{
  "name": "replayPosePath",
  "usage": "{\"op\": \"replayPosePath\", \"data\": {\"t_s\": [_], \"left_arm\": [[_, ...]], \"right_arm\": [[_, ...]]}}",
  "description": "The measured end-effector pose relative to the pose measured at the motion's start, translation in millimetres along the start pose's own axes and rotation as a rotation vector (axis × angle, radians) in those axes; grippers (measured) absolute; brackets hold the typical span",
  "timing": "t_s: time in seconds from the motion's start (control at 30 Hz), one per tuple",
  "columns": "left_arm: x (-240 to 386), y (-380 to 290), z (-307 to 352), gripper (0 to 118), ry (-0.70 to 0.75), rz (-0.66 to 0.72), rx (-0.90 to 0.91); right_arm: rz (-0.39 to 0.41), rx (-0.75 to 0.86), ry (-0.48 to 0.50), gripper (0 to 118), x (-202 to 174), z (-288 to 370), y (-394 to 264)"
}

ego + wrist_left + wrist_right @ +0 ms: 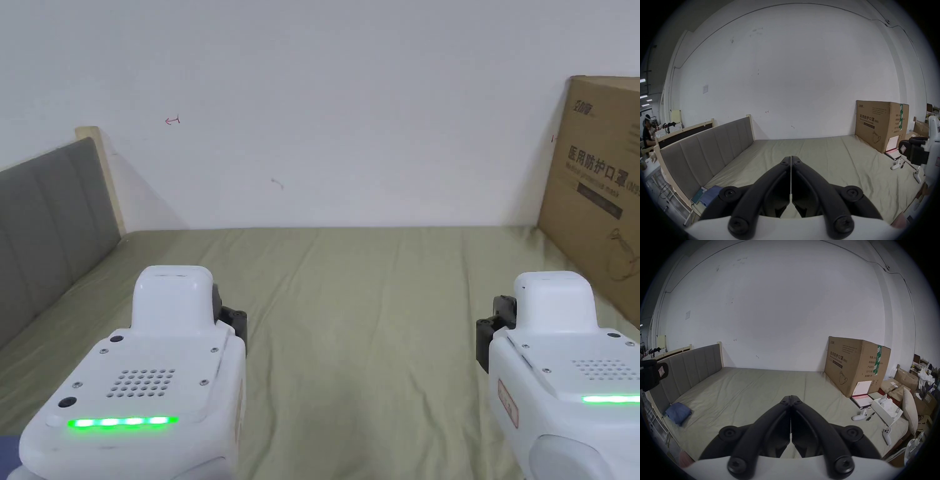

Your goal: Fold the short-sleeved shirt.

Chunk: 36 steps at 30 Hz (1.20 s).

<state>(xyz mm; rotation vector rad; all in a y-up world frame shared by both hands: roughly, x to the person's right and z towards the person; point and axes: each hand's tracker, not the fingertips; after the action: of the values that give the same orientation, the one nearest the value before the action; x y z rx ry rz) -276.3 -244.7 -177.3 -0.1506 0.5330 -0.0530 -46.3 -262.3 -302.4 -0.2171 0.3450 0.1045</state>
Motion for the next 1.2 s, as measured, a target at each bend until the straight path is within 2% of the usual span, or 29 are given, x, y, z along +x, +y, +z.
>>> {"op": "replayPosePath", "data": {"t_s": [0.07,0.1,0.13,0.17,0.2,0.23,0.27,0.3,0.4,0.53,0.67,0.77,0.93,1.07,1.2], "left_arm": [[1,0,0,24,0.007,0.0,0.0],[1,0,-1,45,-0.004,0.004,-0.004],[0,-1,-2,80,-0.019,0.015,-0.013],[0,-2,-4,102,-0.029,0.026,-0.022],[1,-4,-4,112,-0.038,0.038,-0.015],[2,-5,-2,112,-0.03,0.046,-0.001],[2,-5,-2,112,-0.02,0.041,-0.001],[3,-6,-3,112,-0.018,0.036,0.0],[3,-5,-4,112,-0.032,0.032,0.004],[3,-1,-7,112,-0.065,0.051,-0.021],[11,-2,-7,112,-0.019,-0.024,-0.009],[12,-1,-5,112,-0.029,-0.021,-0.001],[9,4,-7,112,-0.093,0.072,-0.035],[9,7,-11,112,-0.064,0.086,-0.069],[6,6,-8,114,-0.08,0.107,-0.052]], "right_arm": [[0.027,-0.003,-0.016,3,-2,-1,-1],[0.03,0.002,-0.015,11,-2,-1,-1],[0.032,0.001,-0.014,30,-2,-2,-1],[0.032,-0.001,-0.011,53,-3,-2,-1],[0.029,-0.004,-0.005,77,-3,-2,-1],[0.025,-0.005,-0.002,99,-3,-3,-2],[0.022,-0.004,-0.005,108,-4,-3,-2],[0.028,0.001,-0.019,113,-6,-4,-2],[0.053,0.012,-0.049,114,-7,-5,-2],[0.032,0.015,-0.04,114,-3,-6,-1],[0.037,0.022,-0.043,114,-3,-5,-2],[0.04,0.021,-0.045,114,-3,-5,-3],[0.025,0.01,-0.039,114,1,-5,-3],[0.044,0.017,-0.062,114,2,-3,-5],[0.03,0.013,-0.057,114,6,-4,-6]]}}
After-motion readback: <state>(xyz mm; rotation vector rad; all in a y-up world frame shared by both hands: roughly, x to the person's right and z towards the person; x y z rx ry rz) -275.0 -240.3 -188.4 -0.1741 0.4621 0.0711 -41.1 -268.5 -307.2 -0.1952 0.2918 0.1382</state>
